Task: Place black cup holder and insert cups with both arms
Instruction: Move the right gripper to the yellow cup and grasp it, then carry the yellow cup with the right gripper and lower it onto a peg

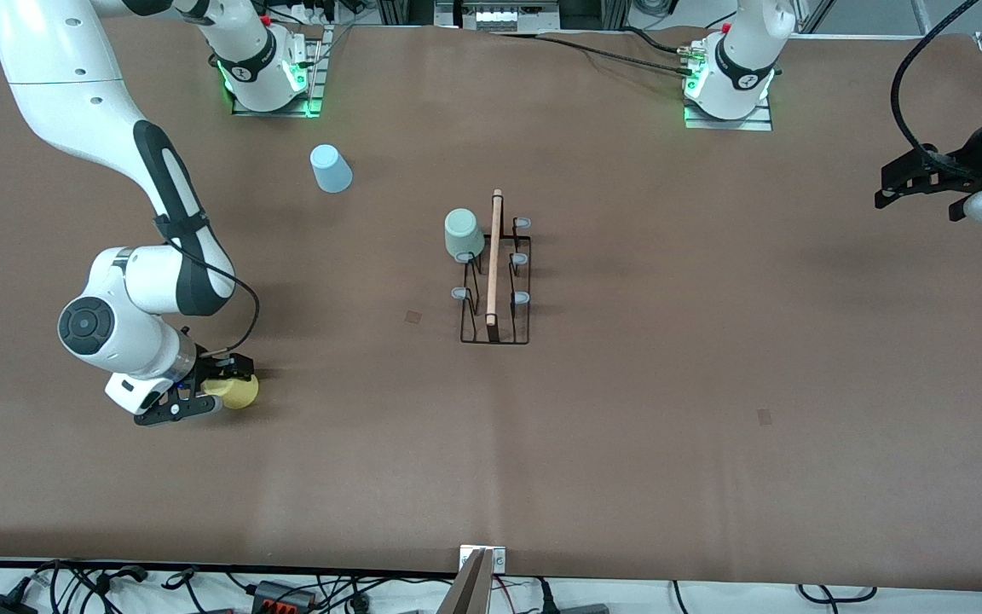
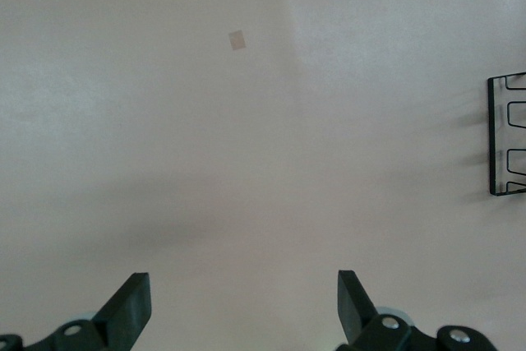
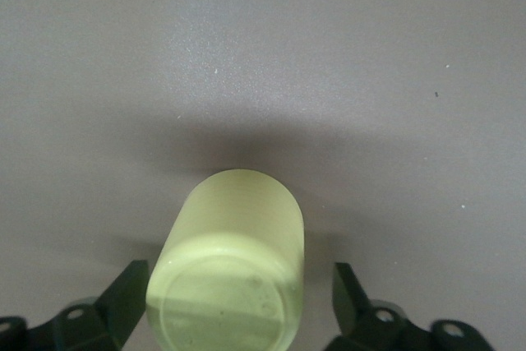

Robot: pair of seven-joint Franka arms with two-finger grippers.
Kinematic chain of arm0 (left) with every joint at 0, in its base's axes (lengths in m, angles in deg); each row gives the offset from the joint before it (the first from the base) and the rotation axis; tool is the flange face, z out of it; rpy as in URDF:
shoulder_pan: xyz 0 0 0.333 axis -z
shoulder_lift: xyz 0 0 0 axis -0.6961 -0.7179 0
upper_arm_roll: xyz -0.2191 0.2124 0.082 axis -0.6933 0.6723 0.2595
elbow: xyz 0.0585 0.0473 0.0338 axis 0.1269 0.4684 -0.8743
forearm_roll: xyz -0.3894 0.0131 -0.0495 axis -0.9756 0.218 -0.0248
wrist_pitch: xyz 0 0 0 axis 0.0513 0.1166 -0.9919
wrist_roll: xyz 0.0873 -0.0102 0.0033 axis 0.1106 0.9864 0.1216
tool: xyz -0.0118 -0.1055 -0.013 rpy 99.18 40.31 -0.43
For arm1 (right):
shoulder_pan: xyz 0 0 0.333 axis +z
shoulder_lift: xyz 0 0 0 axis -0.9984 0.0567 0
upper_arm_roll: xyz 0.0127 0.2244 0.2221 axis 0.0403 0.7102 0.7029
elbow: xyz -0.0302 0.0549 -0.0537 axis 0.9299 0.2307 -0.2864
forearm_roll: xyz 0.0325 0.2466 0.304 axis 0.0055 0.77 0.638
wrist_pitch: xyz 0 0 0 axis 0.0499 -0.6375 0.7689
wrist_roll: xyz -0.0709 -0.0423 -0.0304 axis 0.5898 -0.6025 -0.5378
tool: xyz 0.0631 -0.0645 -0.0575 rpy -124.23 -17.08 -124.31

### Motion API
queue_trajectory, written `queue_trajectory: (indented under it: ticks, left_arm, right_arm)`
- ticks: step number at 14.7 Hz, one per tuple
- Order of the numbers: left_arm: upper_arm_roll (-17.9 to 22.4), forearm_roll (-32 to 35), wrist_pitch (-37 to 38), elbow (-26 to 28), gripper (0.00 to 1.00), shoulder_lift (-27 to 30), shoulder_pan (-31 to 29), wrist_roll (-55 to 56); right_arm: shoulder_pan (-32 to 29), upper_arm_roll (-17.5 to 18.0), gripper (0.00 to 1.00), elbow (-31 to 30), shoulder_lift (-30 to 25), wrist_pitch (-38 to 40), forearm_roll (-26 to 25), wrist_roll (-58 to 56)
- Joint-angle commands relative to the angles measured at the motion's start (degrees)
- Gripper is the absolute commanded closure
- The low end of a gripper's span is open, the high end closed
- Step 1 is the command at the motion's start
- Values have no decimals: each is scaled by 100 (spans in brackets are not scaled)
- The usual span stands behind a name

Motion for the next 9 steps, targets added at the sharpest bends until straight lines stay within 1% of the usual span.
queue_trajectory:
  ticks: [1, 2, 4, 6, 8, 9]
  left_arm:
    - [16, -91, 20, -47, 0, 1, 9, 35]
    - [16, -100, 29, -38, 0, 1, 9, 44]
    - [16, -100, 11, -47, 0, -7, 9, 44]
    - [16, -91, 11, -47, 0, -7, 9, 44]
    - [16, -100, 29, -47, 0, 1, 9, 44]
    - [16, -100, 37, -47, 0, 1, 1, 35]
  right_arm:
    - [28, -42, 32, -113, -145, -92, 115, -140]
    - [28, -42, 42, -113, -154, -92, 115, -140]
    - [36, -42, 54, -113, -154, -92, 115, -132]
    - [63, -42, 69, -95, -276, -65, 106, -132]
    - [237, -42, 71, -148, -600, 144, 115, -18]
    - [413, -42, 71, -165, -828, 476, 106, 357]
